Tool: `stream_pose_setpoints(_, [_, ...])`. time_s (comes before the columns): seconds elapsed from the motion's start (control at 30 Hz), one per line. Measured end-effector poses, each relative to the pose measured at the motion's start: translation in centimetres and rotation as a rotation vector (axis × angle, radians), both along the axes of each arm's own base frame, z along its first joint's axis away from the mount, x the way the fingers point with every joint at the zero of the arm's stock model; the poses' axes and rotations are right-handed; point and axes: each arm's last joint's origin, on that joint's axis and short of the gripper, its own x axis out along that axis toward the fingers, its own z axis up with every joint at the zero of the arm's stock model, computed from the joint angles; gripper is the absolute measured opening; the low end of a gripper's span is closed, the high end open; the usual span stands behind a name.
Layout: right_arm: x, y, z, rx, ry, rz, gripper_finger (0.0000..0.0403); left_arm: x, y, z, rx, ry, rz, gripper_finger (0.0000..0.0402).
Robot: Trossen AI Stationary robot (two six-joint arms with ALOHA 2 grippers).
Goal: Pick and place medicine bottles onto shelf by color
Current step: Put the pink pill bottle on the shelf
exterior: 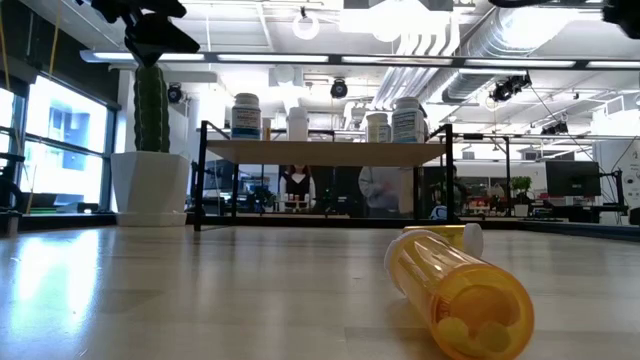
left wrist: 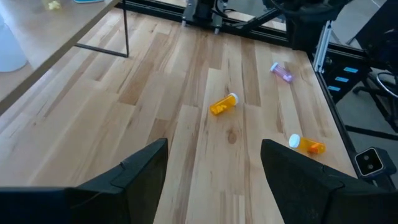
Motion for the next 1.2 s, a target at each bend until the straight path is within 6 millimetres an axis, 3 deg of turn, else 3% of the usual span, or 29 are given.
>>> stream_pose_setpoints(0.6, [0.5, 4.3, -4.5, 0.003, 0.062, 0.003, 0.0177, 0.0, 0.1, 0.0, 0.013, -0.001, 0.023, 0.0248])
stream_pose_setpoints(1.2, [0.8, 4.9, -7.1, -0.023, 0.167, 0.000, 0.0177, 0.0, 0.1, 0.0, 0.013, -0.002, 0.023, 0.0248])
